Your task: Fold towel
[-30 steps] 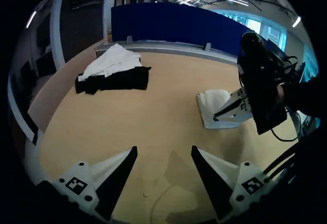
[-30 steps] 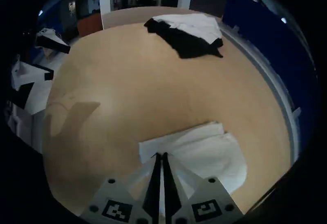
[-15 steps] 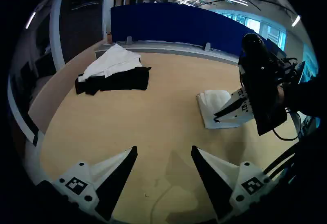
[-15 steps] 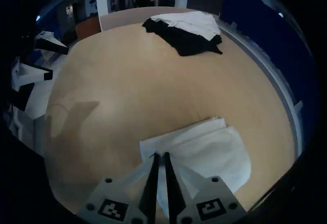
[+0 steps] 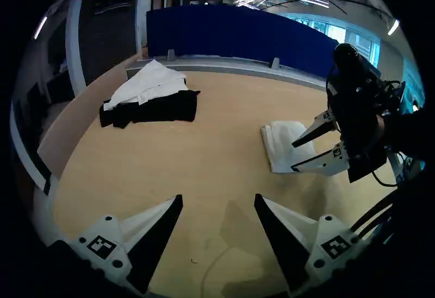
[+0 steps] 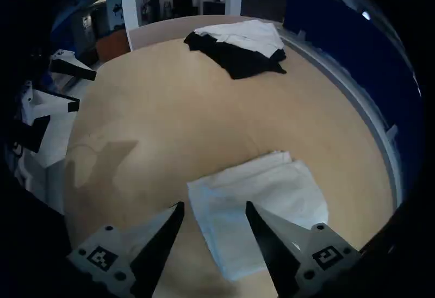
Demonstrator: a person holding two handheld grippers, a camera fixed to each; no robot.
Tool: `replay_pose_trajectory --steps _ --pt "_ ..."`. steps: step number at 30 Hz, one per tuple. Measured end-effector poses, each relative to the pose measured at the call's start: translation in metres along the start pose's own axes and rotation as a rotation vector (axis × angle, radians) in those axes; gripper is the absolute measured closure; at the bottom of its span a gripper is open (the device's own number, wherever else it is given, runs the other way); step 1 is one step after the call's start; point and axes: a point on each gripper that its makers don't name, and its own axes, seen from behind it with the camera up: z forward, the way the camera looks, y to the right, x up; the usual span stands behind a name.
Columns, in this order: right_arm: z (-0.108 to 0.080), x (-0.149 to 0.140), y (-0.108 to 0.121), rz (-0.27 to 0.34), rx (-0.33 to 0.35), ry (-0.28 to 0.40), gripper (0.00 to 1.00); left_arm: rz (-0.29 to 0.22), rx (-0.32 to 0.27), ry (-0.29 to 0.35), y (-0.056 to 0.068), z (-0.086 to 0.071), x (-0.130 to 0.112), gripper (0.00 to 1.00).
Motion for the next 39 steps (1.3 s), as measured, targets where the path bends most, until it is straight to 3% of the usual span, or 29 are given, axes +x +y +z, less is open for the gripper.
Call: replay_pose_trajectory --steps 21,30,39 --pt "-0.039 -0.057 0.026 0.121 -0.118 -0.035 0.09 0.019 -0.021 0.003 0.009 0.004 0.005 0.02" --pt "-0.042 -0.075 0.028 0.220 -0.146 -0.046 0.09 0.030 -0.038 0.002 0.014 0.011 0.008 0.02" --pt "-0.039 -0.083 0.025 0.238 -0.150 -0.065 0.20 0.037 -0.044 0.002 0.016 0.012 0.011 0.02"
